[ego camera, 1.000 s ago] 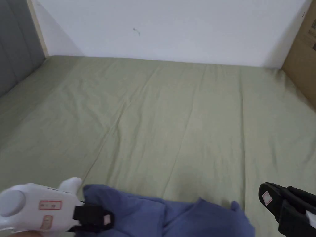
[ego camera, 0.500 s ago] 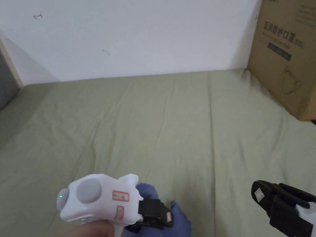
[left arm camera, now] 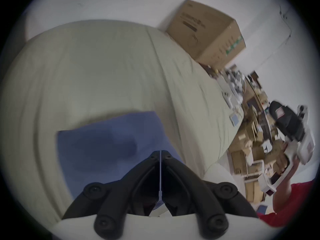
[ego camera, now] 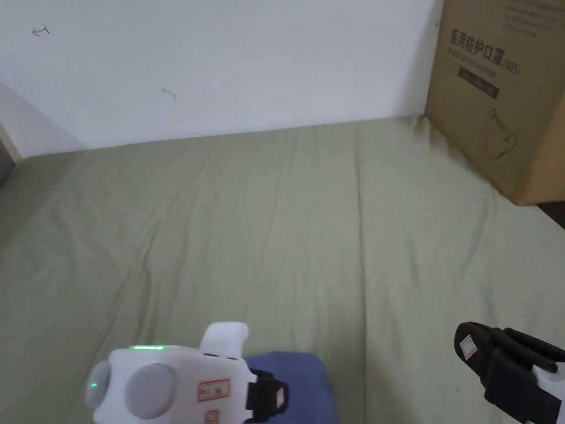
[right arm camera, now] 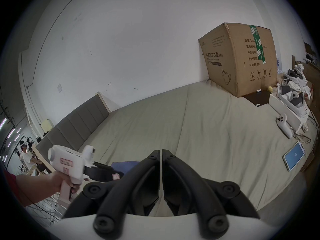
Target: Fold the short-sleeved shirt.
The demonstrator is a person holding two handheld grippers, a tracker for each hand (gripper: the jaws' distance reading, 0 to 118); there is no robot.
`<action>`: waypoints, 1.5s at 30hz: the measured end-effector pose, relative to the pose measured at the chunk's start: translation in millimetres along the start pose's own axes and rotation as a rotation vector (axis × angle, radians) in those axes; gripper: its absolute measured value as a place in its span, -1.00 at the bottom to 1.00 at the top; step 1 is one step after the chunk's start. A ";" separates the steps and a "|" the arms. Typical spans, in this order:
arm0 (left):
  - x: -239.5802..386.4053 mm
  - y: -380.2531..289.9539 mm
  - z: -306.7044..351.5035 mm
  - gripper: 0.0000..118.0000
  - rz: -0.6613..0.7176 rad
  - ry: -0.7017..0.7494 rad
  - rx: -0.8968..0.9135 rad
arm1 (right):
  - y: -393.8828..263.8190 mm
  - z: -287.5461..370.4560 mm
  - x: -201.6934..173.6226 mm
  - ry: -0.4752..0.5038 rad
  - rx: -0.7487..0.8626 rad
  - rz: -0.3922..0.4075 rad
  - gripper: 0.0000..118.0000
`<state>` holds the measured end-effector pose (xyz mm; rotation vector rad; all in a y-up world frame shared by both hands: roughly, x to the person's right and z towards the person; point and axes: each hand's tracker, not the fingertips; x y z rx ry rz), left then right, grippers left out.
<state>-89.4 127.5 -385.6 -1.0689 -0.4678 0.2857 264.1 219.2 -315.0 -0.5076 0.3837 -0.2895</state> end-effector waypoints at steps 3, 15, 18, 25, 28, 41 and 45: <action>21.1 -1.0 -50.1 -0.98 -0.072 0.099 -0.097 | -1.7 1.2 2.0 -0.003 -0.005 -0.002 -0.96; 0.8 -9.8 -18.6 -0.98 0.286 -0.397 0.199 | 5.6 5.8 -3.3 0.206 0.032 -0.150 -0.96; 6.9 -6.8 63.4 -0.98 0.150 -0.202 0.455 | 15.9 10.4 -14.8 0.241 0.091 -0.156 -0.96; 56.7 -46.1 195.1 -0.98 -0.233 0.582 1.058 | 39.8 50.6 -78.7 -0.066 0.556 0.241 -0.96; 47.0 -70.7 199.8 -0.98 -0.268 0.793 1.289 | 23.5 38.5 -85.6 -0.190 0.734 0.368 -0.96; 32.3 -84.6 189.6 -0.98 -0.220 0.826 1.184 | -2.5 7.1 -64.8 -0.338 0.561 0.304 -0.96; 30.3 -75.7 204.2 -0.98 -0.209 0.800 1.152 | 27.3 -2.2 -69.2 -0.188 0.427 0.119 -0.96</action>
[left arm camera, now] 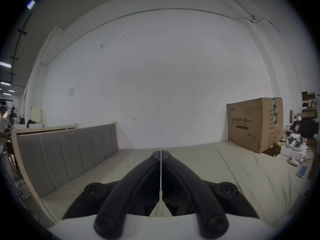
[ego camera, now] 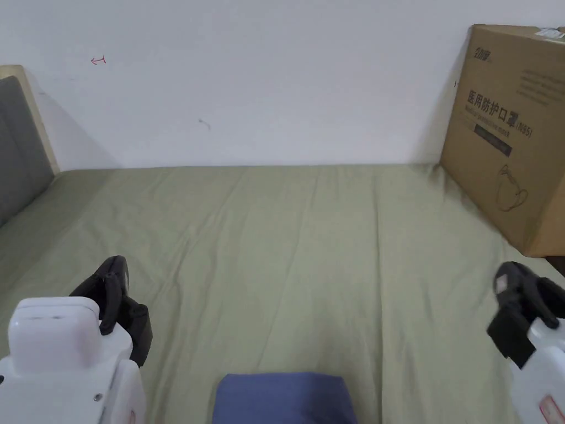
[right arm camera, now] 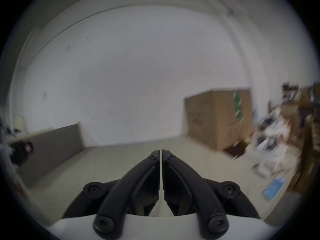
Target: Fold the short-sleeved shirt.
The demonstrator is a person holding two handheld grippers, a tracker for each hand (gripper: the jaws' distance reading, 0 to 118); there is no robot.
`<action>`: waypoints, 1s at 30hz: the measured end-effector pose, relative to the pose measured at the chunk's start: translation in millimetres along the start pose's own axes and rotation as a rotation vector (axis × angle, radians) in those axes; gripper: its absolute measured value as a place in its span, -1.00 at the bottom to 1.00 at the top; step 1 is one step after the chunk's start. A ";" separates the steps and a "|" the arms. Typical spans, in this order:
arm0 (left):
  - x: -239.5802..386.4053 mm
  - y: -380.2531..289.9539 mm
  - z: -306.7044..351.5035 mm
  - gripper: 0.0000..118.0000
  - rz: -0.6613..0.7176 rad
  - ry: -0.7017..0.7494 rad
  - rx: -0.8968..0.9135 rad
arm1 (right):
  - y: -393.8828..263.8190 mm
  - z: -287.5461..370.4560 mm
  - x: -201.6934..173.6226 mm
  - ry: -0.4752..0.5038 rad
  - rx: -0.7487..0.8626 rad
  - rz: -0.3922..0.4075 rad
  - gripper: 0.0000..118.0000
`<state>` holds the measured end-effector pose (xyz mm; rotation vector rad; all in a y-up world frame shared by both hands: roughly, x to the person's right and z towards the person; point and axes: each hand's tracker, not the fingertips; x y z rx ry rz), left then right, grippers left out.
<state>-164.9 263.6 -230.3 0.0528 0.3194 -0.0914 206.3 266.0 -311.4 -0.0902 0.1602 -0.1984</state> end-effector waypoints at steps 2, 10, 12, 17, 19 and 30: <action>-14.9 -3.6 -20.2 -0.98 0.053 -0.140 -0.173 | -8.2 -40.2 -5.9 0.189 -0.342 -0.070 -0.96; -57.3 -137.5 -104.0 -0.98 0.577 -0.564 -1.009 | -180.8 -143.6 -34.5 0.343 -1.239 0.041 -0.96; -64.2 -169.9 -110.3 -0.97 0.556 -0.538 -1.108 | -209.9 -151.5 -35.9 0.256 -1.271 0.117 -0.96; -72.1 -216.6 -122.5 0.48 0.830 -0.672 -1.167 | -196.8 -149.4 -41.1 0.271 -1.259 0.080 -0.96; -65.3 -233.7 -131.7 0.85 0.917 -0.762 -1.208 | -198.1 -149.1 -38.3 0.288 -1.251 0.085 -0.96; 36.3 -262.5 -156.9 0.22 0.864 -0.977 -1.276 | -197.6 -143.1 -25.0 0.273 -1.234 -0.043 -0.96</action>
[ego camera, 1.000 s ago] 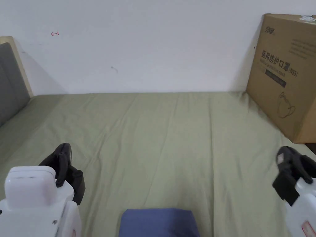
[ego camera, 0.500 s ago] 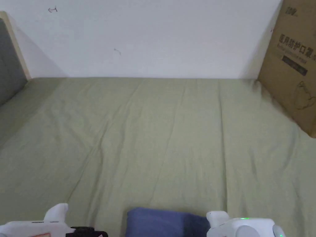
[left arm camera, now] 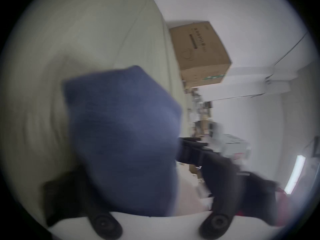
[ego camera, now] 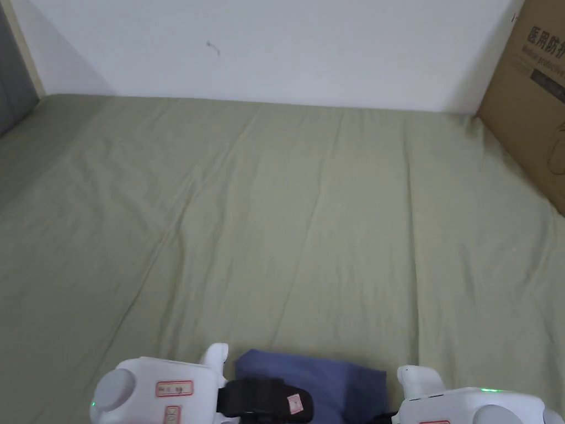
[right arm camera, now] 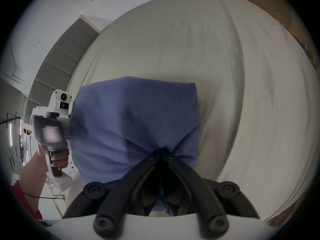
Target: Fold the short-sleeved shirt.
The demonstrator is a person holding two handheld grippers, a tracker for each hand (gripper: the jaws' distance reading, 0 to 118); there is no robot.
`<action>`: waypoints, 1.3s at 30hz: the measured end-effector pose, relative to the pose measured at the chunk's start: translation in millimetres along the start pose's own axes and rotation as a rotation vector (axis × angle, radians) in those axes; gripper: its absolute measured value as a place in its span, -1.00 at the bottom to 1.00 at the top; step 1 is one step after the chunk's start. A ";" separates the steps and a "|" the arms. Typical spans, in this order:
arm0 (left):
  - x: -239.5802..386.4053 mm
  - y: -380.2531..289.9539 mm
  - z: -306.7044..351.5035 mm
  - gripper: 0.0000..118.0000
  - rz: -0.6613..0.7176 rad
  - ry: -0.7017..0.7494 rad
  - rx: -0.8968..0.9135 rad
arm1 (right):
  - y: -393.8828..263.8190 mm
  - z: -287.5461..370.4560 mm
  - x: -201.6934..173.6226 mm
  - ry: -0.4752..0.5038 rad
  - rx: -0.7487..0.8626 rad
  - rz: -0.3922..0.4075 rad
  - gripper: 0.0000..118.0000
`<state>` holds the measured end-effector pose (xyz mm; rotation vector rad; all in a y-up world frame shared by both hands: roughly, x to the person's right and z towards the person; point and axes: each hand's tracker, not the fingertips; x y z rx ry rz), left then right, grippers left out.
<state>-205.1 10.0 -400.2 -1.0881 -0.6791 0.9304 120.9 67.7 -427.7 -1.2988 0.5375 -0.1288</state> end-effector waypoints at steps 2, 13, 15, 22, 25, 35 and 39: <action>-2.4 0.2 3.9 -0.59 -0.067 0.171 0.029 | -4.8 5.8 -1.0 0.005 0.024 -0.012 -0.96; -5.6 43.5 262.4 -0.59 -0.264 0.738 0.000 | -23.4 62.7 -46.0 -0.062 0.170 0.204 -0.96; -7.6 45.7 307.6 -0.58 -0.260 0.959 -0.007 | -23.2 67.3 -48.6 -0.078 0.182 0.204 -0.96; -58.8 56.6 371.1 0.51 -0.235 1.460 -0.097 | -16.6 70.3 -43.1 -0.074 0.188 0.126 -0.96; -41.1 50.4 381.8 0.91 -0.244 1.374 0.025 | -17.8 79.2 -41.2 -0.089 0.201 0.138 -0.96; 132.6 -68.6 223.1 -0.98 -0.488 0.941 0.758 | -34.5 152.3 -50.8 -0.099 0.577 0.235 -0.96; 184.3 -106.3 157.1 -1.00 -0.607 0.785 0.937 | -39.5 181.1 -58.4 0.027 0.661 0.202 -0.96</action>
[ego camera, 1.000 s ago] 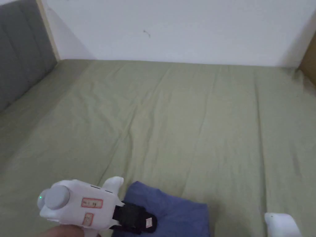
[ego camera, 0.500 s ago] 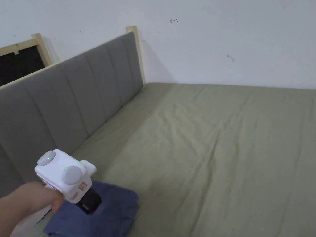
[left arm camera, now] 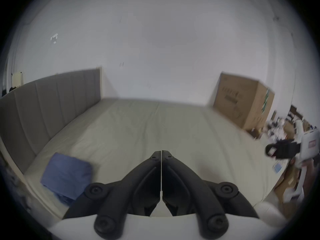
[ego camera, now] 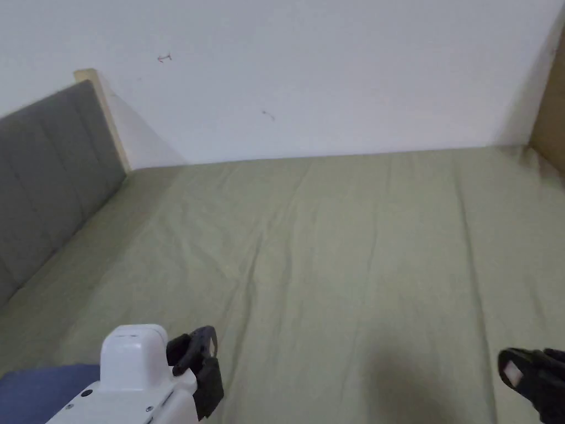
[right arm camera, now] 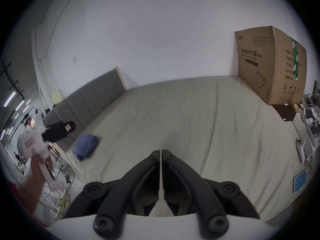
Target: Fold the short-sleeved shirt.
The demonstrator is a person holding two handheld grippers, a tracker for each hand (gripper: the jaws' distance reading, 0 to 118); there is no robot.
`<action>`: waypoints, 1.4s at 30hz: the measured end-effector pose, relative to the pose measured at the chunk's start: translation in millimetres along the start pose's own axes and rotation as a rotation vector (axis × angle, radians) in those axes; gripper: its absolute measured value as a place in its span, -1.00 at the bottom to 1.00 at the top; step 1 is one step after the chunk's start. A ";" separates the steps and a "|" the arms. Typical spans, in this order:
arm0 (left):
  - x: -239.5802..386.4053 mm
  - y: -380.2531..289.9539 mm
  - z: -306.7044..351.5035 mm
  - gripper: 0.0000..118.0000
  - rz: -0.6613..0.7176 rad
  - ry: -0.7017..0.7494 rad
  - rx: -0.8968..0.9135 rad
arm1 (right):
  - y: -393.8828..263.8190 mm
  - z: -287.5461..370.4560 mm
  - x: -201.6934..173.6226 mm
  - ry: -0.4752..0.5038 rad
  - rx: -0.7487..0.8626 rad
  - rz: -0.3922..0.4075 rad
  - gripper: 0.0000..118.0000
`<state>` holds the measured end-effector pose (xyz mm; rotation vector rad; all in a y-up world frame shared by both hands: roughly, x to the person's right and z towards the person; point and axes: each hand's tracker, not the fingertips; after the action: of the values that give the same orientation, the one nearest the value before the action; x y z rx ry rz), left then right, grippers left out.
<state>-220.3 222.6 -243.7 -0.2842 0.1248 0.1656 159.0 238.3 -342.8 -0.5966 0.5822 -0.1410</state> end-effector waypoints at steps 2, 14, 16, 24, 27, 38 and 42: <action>28.0 6.1 15.5 -1.00 0.041 -0.016 0.106 | 5.9 20.0 -12.3 -0.044 0.124 0.036 -0.96; 90.1 13.2 58.0 -1.00 -0.189 0.221 0.476 | -26.2 62.1 -20.1 -0.411 0.689 0.218 -0.95; 89.1 15.2 57.8 -0.99 -0.198 0.219 0.466 | -28.5 65.0 -17.2 -0.421 0.696 0.217 -0.92; 83.5 15.8 62.2 1.00 -0.148 0.180 0.447 | -30.5 70.3 -27.3 -0.428 0.699 0.272 1.00; 84.2 19.5 62.6 1.00 -0.160 0.193 0.434 | -26.8 68.1 -36.2 -0.434 0.664 0.289 1.00; 77.6 19.4 65.3 1.00 -0.179 0.139 0.450 | -30.5 58.1 -30.9 -0.418 0.614 0.245 1.00; 72.5 21.9 61.2 1.00 -0.176 0.095 0.404 | -29.0 56.8 -30.5 -0.415 0.604 0.253 1.00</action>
<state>-147.3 271.4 -201.8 0.1006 0.2230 -0.0499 166.3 251.1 -273.6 0.0430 0.1858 0.0489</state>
